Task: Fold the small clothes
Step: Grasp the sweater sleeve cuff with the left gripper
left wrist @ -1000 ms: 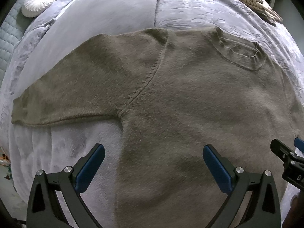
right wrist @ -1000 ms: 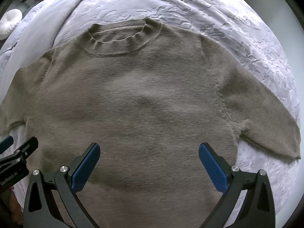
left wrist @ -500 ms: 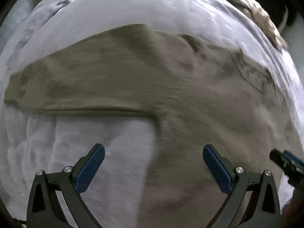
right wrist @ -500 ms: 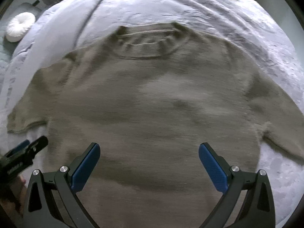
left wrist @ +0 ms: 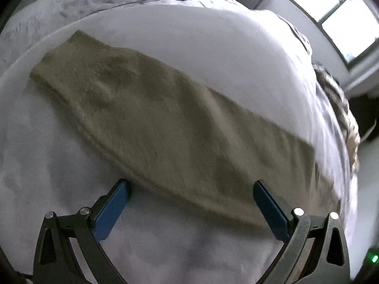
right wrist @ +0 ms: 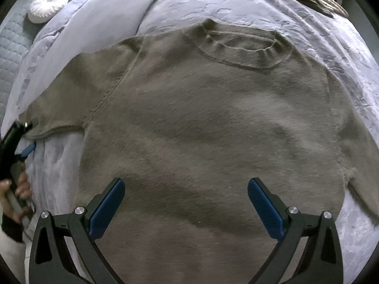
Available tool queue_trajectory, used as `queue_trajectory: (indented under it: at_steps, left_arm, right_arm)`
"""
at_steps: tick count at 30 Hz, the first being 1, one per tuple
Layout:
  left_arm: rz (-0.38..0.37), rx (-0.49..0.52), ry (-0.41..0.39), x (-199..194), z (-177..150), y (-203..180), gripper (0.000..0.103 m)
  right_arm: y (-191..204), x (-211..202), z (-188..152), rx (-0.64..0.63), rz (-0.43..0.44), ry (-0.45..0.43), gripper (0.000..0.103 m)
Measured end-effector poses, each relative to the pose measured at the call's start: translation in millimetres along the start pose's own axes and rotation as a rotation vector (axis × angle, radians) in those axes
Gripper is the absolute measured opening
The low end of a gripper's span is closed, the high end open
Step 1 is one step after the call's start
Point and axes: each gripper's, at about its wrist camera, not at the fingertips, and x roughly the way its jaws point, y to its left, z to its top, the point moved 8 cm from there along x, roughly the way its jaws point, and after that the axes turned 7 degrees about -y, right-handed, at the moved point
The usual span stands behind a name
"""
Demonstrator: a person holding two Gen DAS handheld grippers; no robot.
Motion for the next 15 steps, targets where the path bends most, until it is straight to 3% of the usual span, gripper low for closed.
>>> queue_trajectory:
  at_steps: [4,6,8,10,15]
  left_arm:
    - [-0.015,-0.041,-0.074,6,19,0,0.1]
    - [0.002,-0.032,-0.111,5,32,-1,0.073]
    - [-0.002,-0.04,-0.106,4,35,4,0.026]
    - [-0.036,-0.053,-0.106,1,37,8,0.006]
    - [-0.102,-0.015,-0.171,-25,47,-12,0.006]
  right_arm:
    - [4,2,-3,-0.012,-0.008,0.013,0.103]
    - [7,9,-2,-0.02,-0.017,0.015,0.103]
    - [12,8,-1,-0.021,-0.007,0.013,0.103]
    - [16,7,-1,-0.023,-0.001,0.011,0.103]
    - [13,0,2,-0.003,0.022,-0.008,0.103]
